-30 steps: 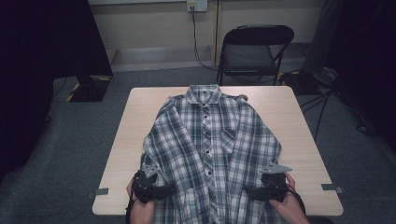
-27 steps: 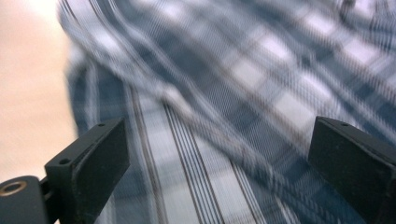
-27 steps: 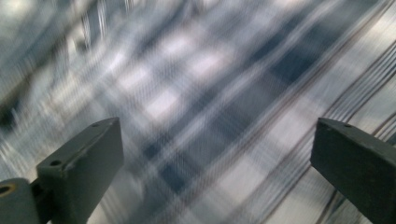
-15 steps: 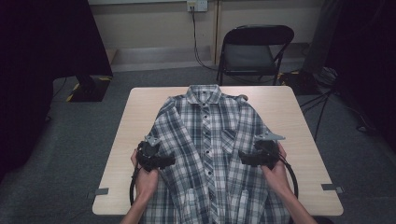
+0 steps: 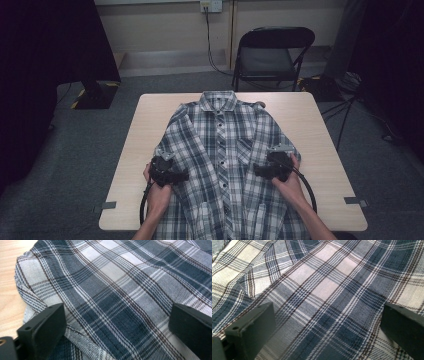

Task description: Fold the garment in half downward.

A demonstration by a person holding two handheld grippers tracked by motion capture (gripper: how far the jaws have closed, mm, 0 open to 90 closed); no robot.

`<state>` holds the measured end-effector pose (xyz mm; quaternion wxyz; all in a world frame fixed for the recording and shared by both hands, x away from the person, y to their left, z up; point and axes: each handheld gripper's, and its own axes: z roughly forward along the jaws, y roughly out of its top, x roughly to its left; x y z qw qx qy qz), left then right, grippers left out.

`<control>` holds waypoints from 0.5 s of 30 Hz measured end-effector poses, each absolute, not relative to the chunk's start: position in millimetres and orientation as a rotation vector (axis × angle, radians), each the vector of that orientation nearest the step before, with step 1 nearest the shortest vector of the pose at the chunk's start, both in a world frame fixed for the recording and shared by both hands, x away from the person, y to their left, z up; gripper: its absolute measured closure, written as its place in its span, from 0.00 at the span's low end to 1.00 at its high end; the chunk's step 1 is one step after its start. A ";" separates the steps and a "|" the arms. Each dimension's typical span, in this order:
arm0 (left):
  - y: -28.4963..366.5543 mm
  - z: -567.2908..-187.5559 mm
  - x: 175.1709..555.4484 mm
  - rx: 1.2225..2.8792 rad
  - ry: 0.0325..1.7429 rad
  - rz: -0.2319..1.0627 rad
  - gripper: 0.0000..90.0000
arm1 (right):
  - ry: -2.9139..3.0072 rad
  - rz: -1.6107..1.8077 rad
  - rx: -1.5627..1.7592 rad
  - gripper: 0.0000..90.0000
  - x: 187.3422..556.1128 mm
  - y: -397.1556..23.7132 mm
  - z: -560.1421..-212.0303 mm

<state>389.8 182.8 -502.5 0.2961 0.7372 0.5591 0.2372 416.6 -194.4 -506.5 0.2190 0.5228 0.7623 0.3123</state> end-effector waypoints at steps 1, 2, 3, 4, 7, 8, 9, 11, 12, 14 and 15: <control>182.9 -503.3 388.5 1.953 1.482 0.638 0.00 | 2.111 0.864 1.442 0.00 415.5 -194.5 -506.6; 183.3 -503.9 387.0 1.953 1.474 0.643 0.00 | 2.114 0.865 1.443 0.00 414.1 -194.7 -506.5; 182.9 -504.3 385.8 1.946 1.474 0.641 0.00 | 2.116 0.866 1.439 0.00 412.6 -195.1 -506.6; 182.7 -504.2 384.4 1.949 1.473 0.639 0.00 | 2.123 0.867 1.435 0.00 410.8 -195.6 -506.4; 181.4 -504.3 378.2 1.949 1.469 0.637 0.00 | 2.129 0.872 1.427 0.00 404.4 -197.5 -506.6; 181.0 -504.5 375.7 1.947 1.468 0.635 0.00 | 2.129 0.875 1.426 0.00 402.2 -197.8 -506.8; 180.8 -504.6 373.1 1.945 1.468 0.636 0.00 | 2.127 0.876 1.426 0.00 400.3 -197.8 -506.8; 180.8 -504.4 367.3 1.947 1.469 0.636 0.00 | 2.131 0.878 1.422 0.00 397.3 -198.0 -506.8; 180.6 -504.5 364.3 1.944 1.471 0.633 0.00 | 2.135 0.879 1.417 0.00 396.0 -198.3 -506.9; 180.5 -504.4 357.9 1.946 1.468 0.631 0.00 | 2.144 0.881 1.410 0.00 393.8 -198.8 -506.8; 180.3 -504.5 355.0 1.942 1.470 0.630 0.00 | 2.148 0.882 1.405 0.00 392.6 -199.1 -506.8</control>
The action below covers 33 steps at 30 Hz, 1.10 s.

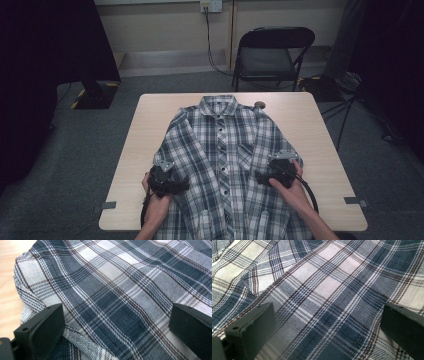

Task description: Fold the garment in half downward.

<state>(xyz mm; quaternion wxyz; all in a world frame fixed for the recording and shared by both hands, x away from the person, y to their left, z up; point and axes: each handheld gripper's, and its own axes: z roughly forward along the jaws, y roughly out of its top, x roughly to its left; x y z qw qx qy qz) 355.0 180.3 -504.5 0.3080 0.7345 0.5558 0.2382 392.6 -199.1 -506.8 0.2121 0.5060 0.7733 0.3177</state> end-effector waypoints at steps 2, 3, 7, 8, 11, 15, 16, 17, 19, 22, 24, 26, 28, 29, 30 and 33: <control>179.8 -504.4 349.7 1.940 1.474 0.631 0.00 | 2.154 0.886 1.398 0.00 389.9 -199.3 -506.8; 179.7 -504.5 347.4 1.939 1.477 0.631 0.00 | 2.156 0.887 1.397 0.00 388.3 -199.1 -506.9; 178.7 -504.4 339.2 1.935 1.485 0.633 0.00 | 2.174 0.892 1.382 0.00 379.3 -199.4 -506.7; 178.7 -504.4 339.2 1.935 1.485 0.633 0.00 | 2.181 0.890 1.380 0.00 376.7 -199.5 -506.3; 177.2 -504.4 330.0 1.937 1.482 0.632 0.00 | 2.194 0.896 1.364 0.00 368.1 -201.1 -506.4; 176.7 -504.3 320.4 1.944 1.474 0.627 0.00 | 2.204 0.893 1.361 0.00 358.6 -202.7 -505.9; 176.6 -504.3 317.9 1.944 1.474 0.627 0.00 | 2.205 0.893 1.361 0.00 356.7 -202.9 -505.8; 176.2 -504.4 315.4 1.943 1.475 0.628 0.00 | 2.207 0.890 1.360 0.00 354.9 -203.0 -505.7; 175.9 -504.4 310.7 1.942 1.476 0.629 0.00 | 2.212 0.885 1.364 0.00 350.8 -202.7 -505.2; 175.9 -503.3 303.6 1.956 1.477 0.620 0.00 | 2.217 0.881 1.364 0.00 343.7 -202.6 -504.8; 176.6 -503.4 298.4 1.957 1.471 0.619 0.00 | 2.221 0.876 1.366 0.00 338.2 -202.1 -504.4; 176.9 -502.5 294.8 1.966 1.476 0.614 0.00 | 2.222 0.872 1.370 0.00 333.2 -201.8 -504.1; 175.2 -500.5 291.4 1.981 1.496 0.618 0.00 | 2.226 0.864 1.376 0.00 329.8 -201.9 -503.4; 174.8 -499.4 290.3 1.991 1.501 0.608 0.00 | 2.231 0.857 1.380 0.00 328.5 -201.9 -502.8; 174.8 -498.2 289.9 2.010 1.496 0.597 0.00 | 2.240 0.849 1.382 0.00 327.7 -202.1 -502.1; 175.5 -491.4 295.7 2.058 1.523 0.527 0.02 | 2.308 0.826 1.376 0.00 329.6 -204.3 -496.9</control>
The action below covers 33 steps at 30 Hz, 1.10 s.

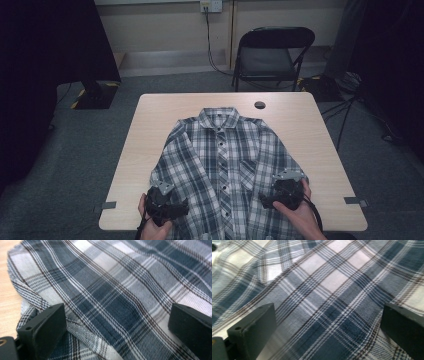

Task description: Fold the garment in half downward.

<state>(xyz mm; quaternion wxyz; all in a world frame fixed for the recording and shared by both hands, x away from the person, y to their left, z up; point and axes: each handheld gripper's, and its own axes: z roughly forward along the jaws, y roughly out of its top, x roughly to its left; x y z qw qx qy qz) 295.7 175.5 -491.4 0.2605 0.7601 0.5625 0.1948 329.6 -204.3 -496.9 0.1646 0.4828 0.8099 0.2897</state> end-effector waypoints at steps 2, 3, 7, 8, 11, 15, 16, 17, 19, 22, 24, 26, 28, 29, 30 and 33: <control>179.4 -485.2 299.4 2.035 1.529 0.476 0.06 | 2.341 0.922 1.388 0.06 332.5 -208.4 -488.8; 182.0 -481.3 302.1 2.025 1.511 0.443 0.06 | 2.328 0.980 1.381 0.05 333.4 -210.5 -483.6; 186.8 -469.5 322.8 2.022 1.420 0.432 0.04 | 2.248 1.018 1.335 0.03 343.0 -210.6 -462.5; 186.8 -468.0 330.2 2.012 1.399 0.448 0.04 | 2.250 1.022 1.331 0.02 348.1 -209.5 -458.5; 183.5 -467.7 353.0 1.962 1.389 0.514 0.04 | 2.223 1.001 1.323 0.03 367.5 -203.8 -451.7; 171.9 -478.4 374.6 1.997 1.431 0.652 0.07 | 2.225 0.976 1.344 0.04 394.0 -195.3 -459.3; 170.1 -482.0 377.8 2.015 1.436 0.657 0.07 | 2.237 0.958 1.358 0.05 398.9 -192.8 -464.6; 169.2 -485.7 380.1 2.020 1.435 0.628 0.07 | 2.248 0.941 1.360 0.06 402.7 -190.6 -470.4; 168.3 -492.5 381.8 2.047 1.437 0.594 0.07 | 2.255 0.922 1.377 0.07 407.3 -188.3 -481.7; 171.4 -496.8 382.4 2.035 1.442 0.565 0.06 | 2.273 0.870 1.394 0.08 408.6 -186.3 -491.7; 175.6 -498.1 382.2 2.028 1.432 0.558 0.06 | 2.281 0.851 1.392 0.08 407.0 -186.8 -495.5; 176.1 -498.7 381.6 2.027 1.423 0.562 0.06 | 2.270 0.838 1.375 0.07 405.4 -186.9 -497.6; 176.4 -500.7 378.5 2.007 1.415 0.578 0.06 | 2.252 0.853 1.357 0.07 402.7 -187.8 -499.8; 176.2 -501.9 376.8 1.993 1.413 0.588 0.06 | 2.251 0.858 1.351 0.07 401.7 -188.3 -500.2; 176.2 -501.9 376.8 1.993 1.413 0.588 0.06 | 2.251 0.858 1.351 0.07 401.7 -188.3 -500.2; 176.9 -504.2 368.5 1.978 1.386 0.597 0.05 | 2.267 0.850 1.347 0.07 397.6 -190.0 -499.5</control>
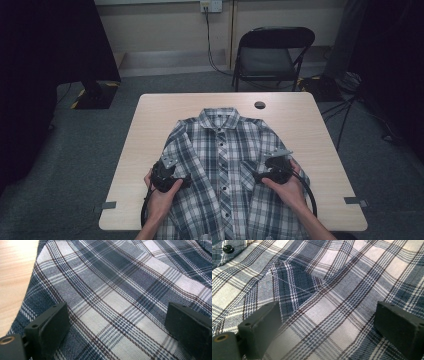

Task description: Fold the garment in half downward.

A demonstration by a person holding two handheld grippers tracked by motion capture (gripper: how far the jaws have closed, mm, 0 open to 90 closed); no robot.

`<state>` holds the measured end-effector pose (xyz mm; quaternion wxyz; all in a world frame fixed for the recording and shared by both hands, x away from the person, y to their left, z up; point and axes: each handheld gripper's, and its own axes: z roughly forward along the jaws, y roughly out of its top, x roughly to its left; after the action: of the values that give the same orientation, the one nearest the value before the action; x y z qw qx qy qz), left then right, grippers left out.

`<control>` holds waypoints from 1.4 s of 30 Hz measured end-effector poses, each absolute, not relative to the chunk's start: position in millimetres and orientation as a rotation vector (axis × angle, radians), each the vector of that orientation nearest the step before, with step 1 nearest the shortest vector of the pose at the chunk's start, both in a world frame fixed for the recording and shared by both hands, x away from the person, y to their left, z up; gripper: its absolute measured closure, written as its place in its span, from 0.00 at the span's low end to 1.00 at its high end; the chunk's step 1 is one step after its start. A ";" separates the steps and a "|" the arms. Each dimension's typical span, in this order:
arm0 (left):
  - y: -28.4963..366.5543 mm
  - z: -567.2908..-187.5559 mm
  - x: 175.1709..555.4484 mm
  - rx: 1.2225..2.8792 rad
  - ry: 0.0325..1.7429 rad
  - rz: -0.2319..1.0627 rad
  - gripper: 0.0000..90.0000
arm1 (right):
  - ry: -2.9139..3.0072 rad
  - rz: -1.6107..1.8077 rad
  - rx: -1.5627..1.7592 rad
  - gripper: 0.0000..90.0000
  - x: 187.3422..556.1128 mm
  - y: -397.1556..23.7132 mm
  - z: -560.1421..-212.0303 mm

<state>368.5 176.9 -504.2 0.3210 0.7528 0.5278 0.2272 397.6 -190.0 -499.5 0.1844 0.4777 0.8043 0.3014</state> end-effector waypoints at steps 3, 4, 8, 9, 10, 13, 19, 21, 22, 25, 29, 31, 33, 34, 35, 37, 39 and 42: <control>175.4 -504.3 362.9 1.972 1.396 0.600 0.06 | 2.272 0.862 1.331 0.07 393.3 -191.9 -500.1; 175.1 -504.2 360.9 1.975 1.397 0.601 0.06 | 2.274 0.863 1.330 0.07 391.7 -192.2 -500.1; 173.0 -504.2 350.2 1.968 1.409 0.605 0.05 | 2.288 0.872 1.314 0.07 383.4 -194.7 -500.3; 172.6 -504.3 347.6 1.966 1.410 0.606 0.05 | 2.290 0.872 1.312 0.07 381.4 -195.0 -500.2; 172.3 -504.3 344.3 1.965 1.414 0.606 0.05 | 2.295 0.870 1.308 0.07 379.6 -195.3 -500.1; 171.5 -504.2 337.8 1.961 1.421 0.607 0.05 | 2.290 0.893 1.295 0.07 373.2 -196.7 -501.4; 170.5 -504.1 328.3 1.960 1.427 0.606 0.05 | 2.281 0.908 1.289 0.07 363.8 -197.9 -502.5; 170.5 -503.8 326.5 1.964 1.429 0.604 0.05 | 2.288 0.901 1.289 0.07 361.4 -197.7 -502.0; 170.1 -503.9 323.1 1.960 1.433 0.605 0.05 | 2.293 0.898 1.287 0.07 360.3 -197.7 -501.7; 170.4 -503.8 319.7 1.964 1.432 0.605 0.04 | 2.309 0.885 1.287 0.07 358.1 -197.4 -500.5; 170.9 -502.4 314.8 1.980 1.430 0.589 0.04 | 2.334 0.867 1.287 0.07 353.0 -196.5 -498.8; 171.9 -501.2 314.6 1.997 1.424 0.573 0.04 | 2.346 0.871 1.274 0.06 351.0 -196.9 -498.8; 173.0 -498.7 316.9 2.026 1.419 0.545 0.04 | 2.354 0.869 1.288 0.06 350.5 -197.2 -497.5; 173.8 -497.1 318.6 2.030 1.422 0.523 0.04 | 2.365 0.873 1.299 0.05 351.5 -197.4 -496.0; 175.7 -494.6 320.1 2.025 1.418 0.491 0.05 | 2.390 0.897 1.319 0.05 353.1 -198.8 -493.2; 181.6 -487.0 322.0 1.986 1.401 0.454 0.07 | 2.362 0.985 1.332 0.07 352.8 -203.3 -484.1; 186.9 -475.8 324.6 1.952 1.393 0.480 0.11 | 2.326 1.021 1.301 0.09 351.3 -207.9 -473.2; 193.8 -453.6 332.1 1.900 1.359 0.500 0.11 | 2.295 1.068 1.316 0.09 354.0 -217.6 -459.8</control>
<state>332.1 193.8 -453.6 0.3676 0.7395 0.5292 0.1947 354.0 -217.6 -459.8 0.1438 0.4564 0.7961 0.3705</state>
